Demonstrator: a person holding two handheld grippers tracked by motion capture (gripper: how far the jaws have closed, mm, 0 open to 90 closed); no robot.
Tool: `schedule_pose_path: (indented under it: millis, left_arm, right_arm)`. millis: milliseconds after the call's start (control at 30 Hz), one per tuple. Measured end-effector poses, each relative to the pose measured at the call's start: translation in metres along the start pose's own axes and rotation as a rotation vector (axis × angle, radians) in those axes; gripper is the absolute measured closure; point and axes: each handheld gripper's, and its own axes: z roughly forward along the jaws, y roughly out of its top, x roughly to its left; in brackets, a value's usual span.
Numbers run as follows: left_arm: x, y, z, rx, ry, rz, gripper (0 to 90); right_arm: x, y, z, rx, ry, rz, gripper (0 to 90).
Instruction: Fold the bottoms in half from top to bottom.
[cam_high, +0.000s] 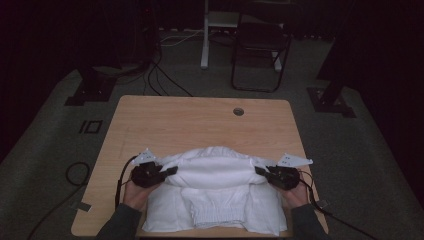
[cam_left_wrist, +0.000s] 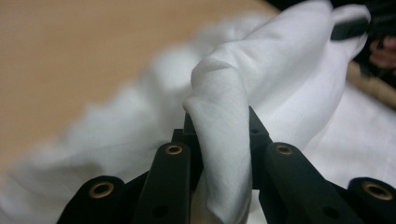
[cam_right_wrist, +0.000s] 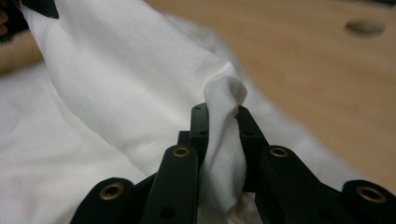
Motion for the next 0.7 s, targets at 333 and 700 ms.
schedule_pose_path:
  millis: [333,700]
  left_arm:
    - [0.004,-0.022,0.034,0.129,0.102,0.031,78.6]
    - [0.025,0.004,0.061,0.106,0.242,0.059,78.4]
  right_arm:
    - [0.012,-0.034,0.032,0.160,-0.010,-0.008,81.5]
    - [-0.006,-0.019,0.058,0.160,-0.074,-0.010,80.8]
